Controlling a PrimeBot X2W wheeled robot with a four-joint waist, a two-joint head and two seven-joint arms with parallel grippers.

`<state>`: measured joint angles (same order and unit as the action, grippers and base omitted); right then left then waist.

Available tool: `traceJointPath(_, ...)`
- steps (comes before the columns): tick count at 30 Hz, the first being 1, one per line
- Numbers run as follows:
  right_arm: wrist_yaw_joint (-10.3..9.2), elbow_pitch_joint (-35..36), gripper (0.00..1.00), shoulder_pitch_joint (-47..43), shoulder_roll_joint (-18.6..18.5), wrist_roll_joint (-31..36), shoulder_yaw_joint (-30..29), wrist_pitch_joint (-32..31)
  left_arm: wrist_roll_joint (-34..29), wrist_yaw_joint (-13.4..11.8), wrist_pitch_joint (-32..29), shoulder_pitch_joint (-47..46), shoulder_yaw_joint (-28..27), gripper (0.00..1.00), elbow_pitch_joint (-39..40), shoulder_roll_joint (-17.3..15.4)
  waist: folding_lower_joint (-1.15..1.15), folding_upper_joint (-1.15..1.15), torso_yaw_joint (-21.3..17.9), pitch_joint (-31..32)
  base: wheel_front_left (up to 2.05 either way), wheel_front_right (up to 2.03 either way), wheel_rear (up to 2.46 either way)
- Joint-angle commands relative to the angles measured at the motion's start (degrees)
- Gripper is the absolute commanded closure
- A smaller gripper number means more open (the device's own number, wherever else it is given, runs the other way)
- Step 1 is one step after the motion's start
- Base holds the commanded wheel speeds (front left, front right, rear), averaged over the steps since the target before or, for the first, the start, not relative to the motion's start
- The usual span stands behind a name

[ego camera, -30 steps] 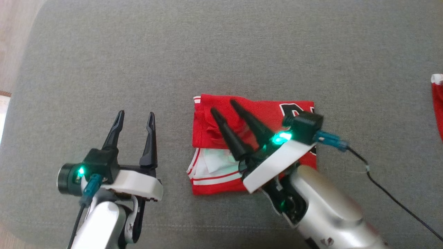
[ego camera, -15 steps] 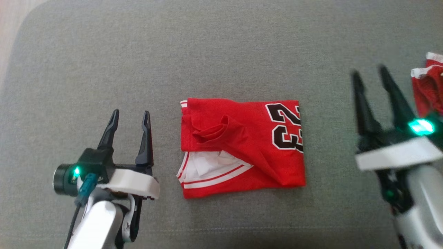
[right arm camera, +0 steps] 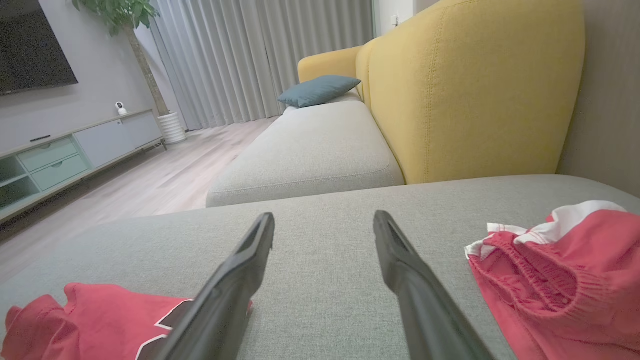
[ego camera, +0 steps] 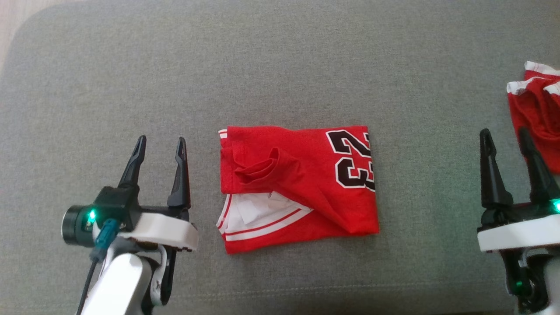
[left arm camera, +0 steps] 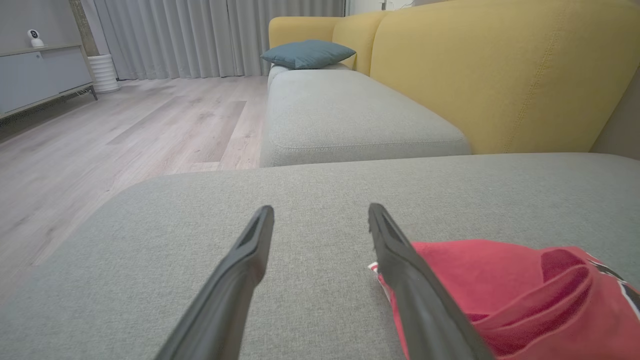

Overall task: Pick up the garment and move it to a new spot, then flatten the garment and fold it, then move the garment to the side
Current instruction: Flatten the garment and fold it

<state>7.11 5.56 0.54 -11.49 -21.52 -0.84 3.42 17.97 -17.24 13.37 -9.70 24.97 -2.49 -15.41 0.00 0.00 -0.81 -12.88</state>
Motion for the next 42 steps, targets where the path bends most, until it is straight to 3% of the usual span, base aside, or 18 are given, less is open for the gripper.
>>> traceJointPath(1, 0.37, 2.68, 0.00, 0.37, -0.60, 0.78, 0.49, -0.56, 0.22, -0.61, -0.10, -1.58, -2.43, 0.00, 1.95, -1.59, 0.00, 0.00, -0.01, -0.08, 0.00, 0.00, 0.00)
traceJointPath(4, 0.37, 3.04, 0.00, 0.50, -0.49, 1.09, 0.45, -1.00, 0.27, -0.79, -0.30, -1.59, -2.40, 0.00, 2.12, -1.68, 0.00, 0.00, 0.05, -0.08, 0.00, 0.00, 0.00)
traceJointPath(5, 0.37, 3.01, 0.20, 0.62, -0.52, 1.24, 0.50, -1.16, 0.28, -0.83, -0.33, -1.60, -2.36, 0.00, 2.17, -1.70, 0.00, 0.00, 0.09, -0.08, 0.00, 0.00, 0.00)
traceJointPath(6, 0.37, 2.88, 0.77, 0.83, -0.53, 1.30, 0.64, -1.37, 0.28, -0.86, -0.36, -1.61, -2.30, 0.00, 2.23, -1.70, 0.00, 0.00, 0.15, -0.09, 0.00, 0.00, 0.00)
traceJointPath(7, 0.37, 2.65, 1.00, 1.14, -0.66, 1.53, 0.97, -1.71, 0.28, -0.88, -0.40, -1.67, -2.24, 0.00, 2.29, -1.70, 0.00, 0.00, 0.22, -0.15, 0.00, 0.00, 0.00)
traceJointPath(12, 0.37, 0.22, 1.00, 4.15, -0.81, 2.49, 5.18, -2.49, 0.22, -0.86, -0.47, -2.21, -1.91, 0.00, 2.46, -1.59, 0.00, 0.00, 0.77, -0.62, 0.00, 0.00, 0.00)
traceJointPath(21, 0.37, -13.01, 1.00, 13.38, 3.02, -0.71, 25.40, -1.82, 0.30, -0.08, -0.09, -3.92, -1.14, 0.00, 1.78, -1.12, 0.00, 0.00, 3.55, -2.03, 0.00, 0.00, 0.00)
traceJointPath(27, 0.37, -21.41, 1.00, 16.86, 3.71, -4.22, 32.61, 0.00, 0.37, 0.20, 0.36, -4.36, -0.51, 0.00, 0.96, -0.35, 0.00, 0.00, 5.63, -2.11, 0.00, 0.00, 0.00)
traceJointPath(37, 0.37, -22.70, 1.00, 17.11, 2.48, -9.71, 43.97, -1.49, 0.87, 0.05, 0.91, -3.44, -0.46, 0.00, 0.09, 0.23, 0.00, 0.00, 6.21, -1.12, 0.00, 0.00, 0.00)
traceJointPath(42, 0.37, -20.03, 1.00, 17.93, 1.65, -9.85, 41.97, 2.59, 1.13, -0.05, 1.15, -2.66, -0.82, 0.00, 0.05, 0.21, 0.00, 0.00, 5.68, 0.04, 0.00, 0.00, 0.00)
